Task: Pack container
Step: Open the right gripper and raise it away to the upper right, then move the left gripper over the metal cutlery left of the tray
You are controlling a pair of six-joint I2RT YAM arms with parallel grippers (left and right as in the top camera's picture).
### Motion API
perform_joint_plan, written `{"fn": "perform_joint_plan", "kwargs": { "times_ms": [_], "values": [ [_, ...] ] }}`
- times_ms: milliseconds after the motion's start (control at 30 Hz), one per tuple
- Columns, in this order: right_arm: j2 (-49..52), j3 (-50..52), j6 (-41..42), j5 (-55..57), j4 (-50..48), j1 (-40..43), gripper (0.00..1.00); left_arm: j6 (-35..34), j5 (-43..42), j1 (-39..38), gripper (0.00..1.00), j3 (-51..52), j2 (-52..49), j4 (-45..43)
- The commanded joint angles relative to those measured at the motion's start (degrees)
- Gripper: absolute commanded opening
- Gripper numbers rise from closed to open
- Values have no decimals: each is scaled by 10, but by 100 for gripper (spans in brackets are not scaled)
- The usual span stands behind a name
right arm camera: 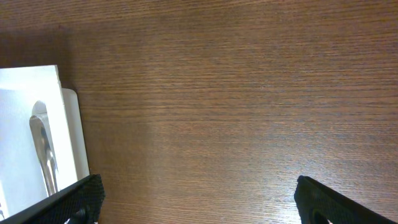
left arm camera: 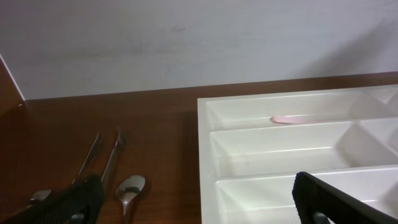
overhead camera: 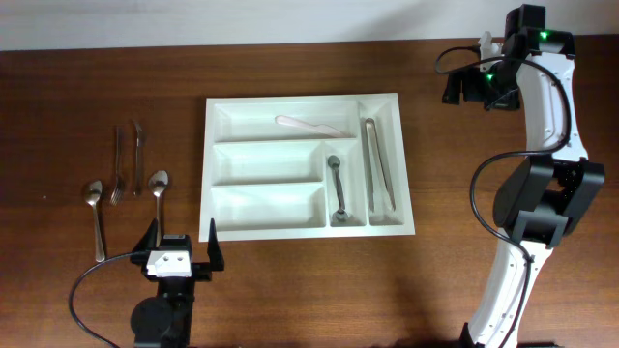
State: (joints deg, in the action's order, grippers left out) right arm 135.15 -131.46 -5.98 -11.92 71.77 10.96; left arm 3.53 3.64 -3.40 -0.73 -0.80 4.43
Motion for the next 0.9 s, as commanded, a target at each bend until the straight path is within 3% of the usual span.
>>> {"fn": "perform_joint_plan", "kwargs": {
  "times_ms": [0,267,367,500,700,867],
  "values": [
    [-30,-14,5,-1,0,3,99,9,6,2,99,2,4,-1],
    [-30,-14,5,-1,0,3,99,8,6,3,99,2,5,-52],
    [-30,-14,5,-1,0,3,99,-39,18,6,99,-13,4,-79],
    [-30,-14,5,-1,0,3,99,-150,86,20,99,-102,-21,38],
    [-30,-14,5,-1,0,3,99,-151,134,50,99,-314,-163,189],
    [-30,-14,5,-1,0,3,99,-129,163,76,99,-522,-378,290]
  ]
}}
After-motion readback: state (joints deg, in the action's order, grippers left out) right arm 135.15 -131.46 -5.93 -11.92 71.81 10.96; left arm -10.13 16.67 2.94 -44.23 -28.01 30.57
